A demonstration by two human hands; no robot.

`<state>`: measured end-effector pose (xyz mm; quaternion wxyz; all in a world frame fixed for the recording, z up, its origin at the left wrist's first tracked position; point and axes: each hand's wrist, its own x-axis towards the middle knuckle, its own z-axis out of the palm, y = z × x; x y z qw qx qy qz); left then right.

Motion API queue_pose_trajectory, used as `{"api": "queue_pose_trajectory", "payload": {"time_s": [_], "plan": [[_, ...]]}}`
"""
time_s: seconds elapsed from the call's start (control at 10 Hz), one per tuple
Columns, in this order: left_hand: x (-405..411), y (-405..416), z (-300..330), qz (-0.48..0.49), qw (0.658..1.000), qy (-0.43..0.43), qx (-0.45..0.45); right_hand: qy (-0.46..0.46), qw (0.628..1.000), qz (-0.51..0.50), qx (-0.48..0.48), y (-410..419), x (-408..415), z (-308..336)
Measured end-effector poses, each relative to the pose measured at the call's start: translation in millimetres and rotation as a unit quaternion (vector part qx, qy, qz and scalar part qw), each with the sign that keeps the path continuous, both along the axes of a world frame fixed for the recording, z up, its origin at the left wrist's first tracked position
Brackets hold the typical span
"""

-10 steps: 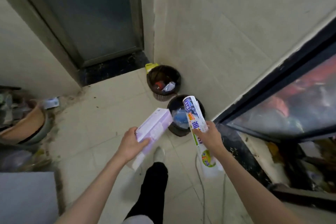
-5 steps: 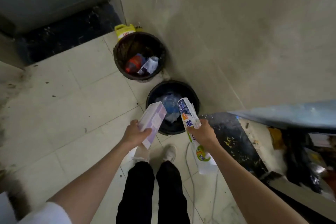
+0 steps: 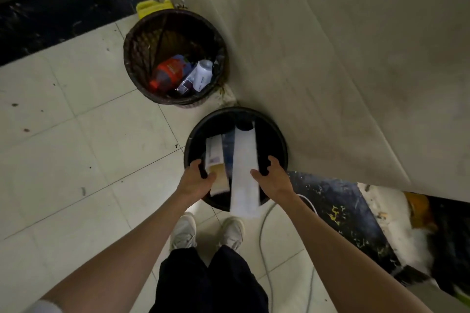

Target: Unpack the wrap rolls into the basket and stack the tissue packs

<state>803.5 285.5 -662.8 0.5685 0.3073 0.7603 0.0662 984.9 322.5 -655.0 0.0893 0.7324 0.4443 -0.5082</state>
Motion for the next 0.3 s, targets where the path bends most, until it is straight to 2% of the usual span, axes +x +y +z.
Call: {"api": "queue_pose_trajectory", "payload": {"time_s": [0.1,0.2,0.3], "plan": [[-7.1,-6.0,36.5,-0.08,0.996,0.036,0.01,0.0,1.0,0.022,0.004,-7.4,2.5,33.2],[-14.5,-10.5,97.9,-0.185,0.978,0.066,0.066,0.018,0.999,0.03,0.033,-14.2,1.4,90.1],[-20.5,-12.3,173.7,-0.273,0.944,0.095,0.157,0.028,0.994,0.061,0.087,-22.0,2.5,164.3]]}}
